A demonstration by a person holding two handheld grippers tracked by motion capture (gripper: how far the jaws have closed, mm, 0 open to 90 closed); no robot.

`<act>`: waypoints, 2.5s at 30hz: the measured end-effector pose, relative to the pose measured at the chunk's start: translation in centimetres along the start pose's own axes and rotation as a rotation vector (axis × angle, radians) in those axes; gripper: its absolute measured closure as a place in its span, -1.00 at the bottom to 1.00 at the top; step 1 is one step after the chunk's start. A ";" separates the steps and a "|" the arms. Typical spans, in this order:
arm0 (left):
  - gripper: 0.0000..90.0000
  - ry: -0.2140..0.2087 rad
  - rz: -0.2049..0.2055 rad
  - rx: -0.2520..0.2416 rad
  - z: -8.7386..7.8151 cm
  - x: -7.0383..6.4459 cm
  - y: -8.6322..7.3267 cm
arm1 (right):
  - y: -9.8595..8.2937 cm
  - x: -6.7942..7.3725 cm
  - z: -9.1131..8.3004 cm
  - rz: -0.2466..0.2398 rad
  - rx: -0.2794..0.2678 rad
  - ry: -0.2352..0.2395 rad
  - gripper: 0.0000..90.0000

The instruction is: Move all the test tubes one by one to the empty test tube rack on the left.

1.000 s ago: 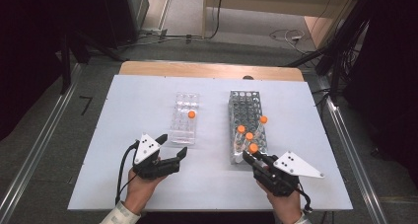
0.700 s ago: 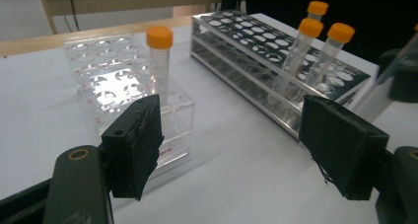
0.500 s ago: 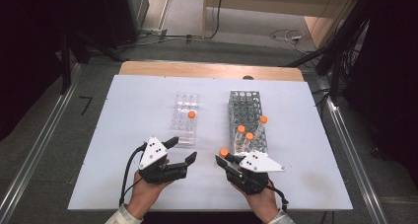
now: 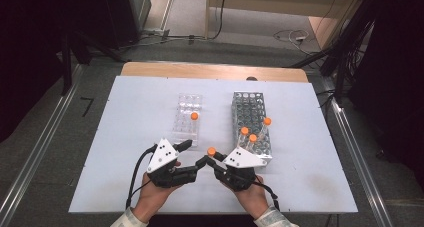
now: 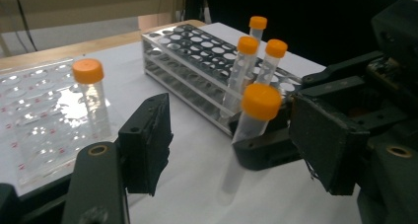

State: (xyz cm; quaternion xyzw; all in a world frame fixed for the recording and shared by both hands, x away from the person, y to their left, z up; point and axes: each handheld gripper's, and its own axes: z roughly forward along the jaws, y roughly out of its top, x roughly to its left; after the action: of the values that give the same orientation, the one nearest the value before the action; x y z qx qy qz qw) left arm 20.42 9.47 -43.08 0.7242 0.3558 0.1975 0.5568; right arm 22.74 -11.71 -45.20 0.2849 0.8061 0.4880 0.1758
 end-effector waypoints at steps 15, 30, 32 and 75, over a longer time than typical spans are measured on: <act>0.38 -0.015 0.044 0.028 1.0 -0.3 -0.2 | 0.3 1.2 0.9 -0.015 0.002 0.030 0.59; 0.55 -0.013 0.023 0.029 0.8 0.3 0.0 | 0.4 0.9 0.5 -0.006 0.011 0.062 0.19; 0.55 -0.005 0.007 0.018 0.5 0.7 0.2 | 0.4 0.6 0.2 -0.007 0.015 0.073 0.05; 0.55 0.235 -0.062 -0.093 1.6 8.2 5.9 | -3.1 -2.5 -6.5 0.045 0.026 0.041 -0.22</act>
State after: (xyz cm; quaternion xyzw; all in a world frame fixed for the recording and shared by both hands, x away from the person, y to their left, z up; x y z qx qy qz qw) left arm 28.76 13.71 -38.91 0.6579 0.4314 0.2799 0.5502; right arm 20.14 -18.89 -44.93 0.2949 0.8094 0.4870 0.1444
